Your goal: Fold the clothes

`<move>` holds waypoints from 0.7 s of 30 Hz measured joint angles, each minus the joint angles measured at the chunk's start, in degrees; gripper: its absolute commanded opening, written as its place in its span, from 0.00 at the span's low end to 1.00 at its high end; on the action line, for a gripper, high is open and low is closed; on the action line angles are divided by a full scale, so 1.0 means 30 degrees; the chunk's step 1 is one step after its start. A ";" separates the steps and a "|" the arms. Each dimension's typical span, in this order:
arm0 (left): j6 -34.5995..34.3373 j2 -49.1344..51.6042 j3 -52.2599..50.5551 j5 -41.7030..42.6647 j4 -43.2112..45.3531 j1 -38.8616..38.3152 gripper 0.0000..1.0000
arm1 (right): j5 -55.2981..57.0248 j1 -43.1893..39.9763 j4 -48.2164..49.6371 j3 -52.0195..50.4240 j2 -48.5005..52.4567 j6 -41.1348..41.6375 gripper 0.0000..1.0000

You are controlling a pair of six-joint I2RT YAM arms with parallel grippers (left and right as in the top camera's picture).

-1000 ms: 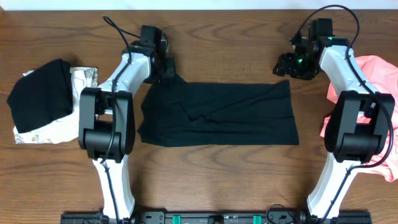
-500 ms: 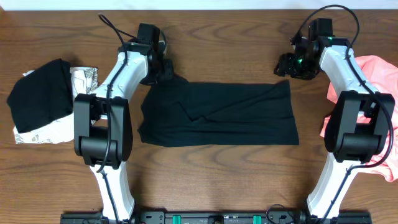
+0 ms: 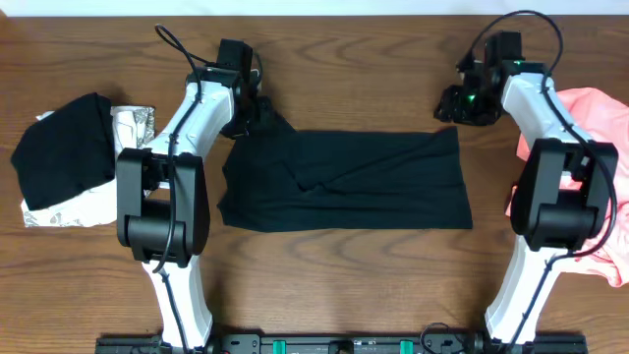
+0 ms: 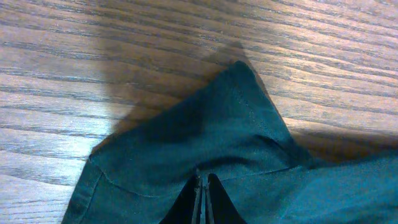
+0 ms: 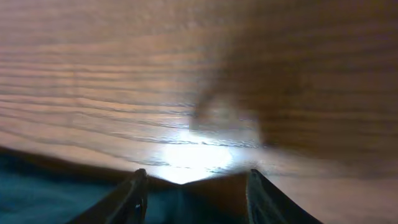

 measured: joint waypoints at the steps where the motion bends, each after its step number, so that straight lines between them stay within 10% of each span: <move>1: 0.0000 0.0000 0.0000 0.0000 0.0015 0.0000 0.06 | 0.0000 0.0000 -0.0029 0.0000 0.0211 0.0000 0.50; 5: -0.0007 0.0000 0.0000 0.0000 0.0270 0.0000 0.06 | 0.0000 0.0000 -0.0095 -0.0007 0.0612 0.0000 0.50; 8: 0.0015 0.0000 -0.0007 -0.0015 0.1115 0.0000 0.47 | -0.0007 0.0000 -0.0080 -0.0007 0.0612 0.0000 0.51; 10: -0.0138 0.0000 -0.0007 0.0000 0.1880 0.0000 0.58 | 0.0000 0.0000 -0.0117 -0.0007 0.0612 0.0000 0.51; 21: 0.1588 0.0000 -0.0007 0.0000 0.3774 0.0000 0.62 | -0.0007 0.0000 -0.0117 -0.0007 0.0612 0.0000 0.51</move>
